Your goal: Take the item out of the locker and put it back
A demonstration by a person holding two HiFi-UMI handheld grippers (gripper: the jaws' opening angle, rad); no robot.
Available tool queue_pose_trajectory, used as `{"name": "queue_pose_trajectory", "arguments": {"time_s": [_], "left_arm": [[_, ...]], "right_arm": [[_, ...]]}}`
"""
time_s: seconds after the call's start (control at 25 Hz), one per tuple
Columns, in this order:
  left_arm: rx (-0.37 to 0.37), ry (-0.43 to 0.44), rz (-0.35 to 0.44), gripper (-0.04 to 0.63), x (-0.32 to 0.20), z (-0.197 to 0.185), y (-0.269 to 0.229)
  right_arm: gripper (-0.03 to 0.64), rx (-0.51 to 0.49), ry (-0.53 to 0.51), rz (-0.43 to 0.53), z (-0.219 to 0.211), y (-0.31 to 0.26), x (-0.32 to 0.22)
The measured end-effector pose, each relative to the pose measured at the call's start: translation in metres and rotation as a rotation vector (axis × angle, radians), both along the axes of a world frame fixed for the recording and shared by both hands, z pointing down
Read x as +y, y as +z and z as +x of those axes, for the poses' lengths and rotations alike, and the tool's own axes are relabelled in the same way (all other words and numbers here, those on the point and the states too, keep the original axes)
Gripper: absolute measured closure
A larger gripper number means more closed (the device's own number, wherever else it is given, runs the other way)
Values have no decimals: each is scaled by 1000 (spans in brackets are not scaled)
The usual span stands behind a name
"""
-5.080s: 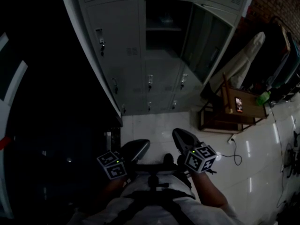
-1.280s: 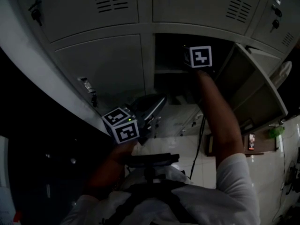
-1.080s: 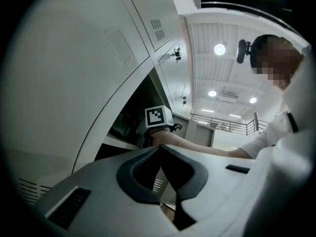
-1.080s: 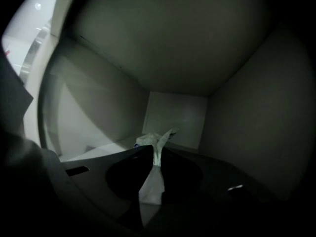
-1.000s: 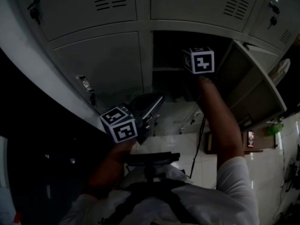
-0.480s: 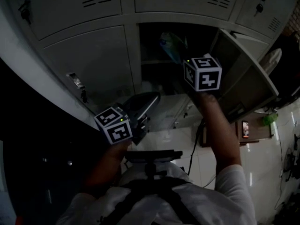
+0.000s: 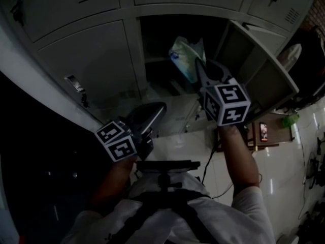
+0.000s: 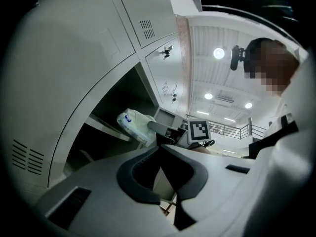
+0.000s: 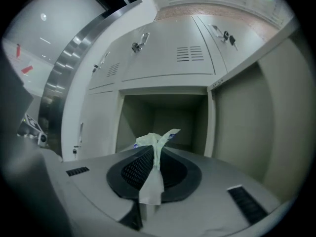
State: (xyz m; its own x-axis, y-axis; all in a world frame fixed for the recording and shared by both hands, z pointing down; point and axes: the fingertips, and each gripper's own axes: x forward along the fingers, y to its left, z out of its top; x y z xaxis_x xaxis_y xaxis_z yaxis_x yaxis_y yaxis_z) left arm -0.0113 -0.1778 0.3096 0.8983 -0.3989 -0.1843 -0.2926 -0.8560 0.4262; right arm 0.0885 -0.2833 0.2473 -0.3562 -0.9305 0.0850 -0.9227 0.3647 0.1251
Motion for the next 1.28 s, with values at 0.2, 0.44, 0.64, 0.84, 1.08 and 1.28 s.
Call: {"name": "queue_pose_trajectory", "arguments": {"time_s": [0.2,0.44,0.64,0.84,1.08,1.28], "left_arm": [[5,-7,-18,592,8,-4,6],[-4,-17,-49,592,19,-7,17],[-16,-20,-67,592,26,-10,25],[-27,-24,-86,592,33,-14,35],[-24,-11,-119,592,40,-15,44],[-33,-4,-132,592,44,-15,49]], "right_arm": [[594,-25,-8,0,4,11,31],[594,-57,-1,-23,12,30,61],[594,-86,1,-51,17,46,78],[594,-118,3,-91,20,66,97],[594,-146,3,-108,20,83,117],[594,-157,12,-131,21,94,126]]}}
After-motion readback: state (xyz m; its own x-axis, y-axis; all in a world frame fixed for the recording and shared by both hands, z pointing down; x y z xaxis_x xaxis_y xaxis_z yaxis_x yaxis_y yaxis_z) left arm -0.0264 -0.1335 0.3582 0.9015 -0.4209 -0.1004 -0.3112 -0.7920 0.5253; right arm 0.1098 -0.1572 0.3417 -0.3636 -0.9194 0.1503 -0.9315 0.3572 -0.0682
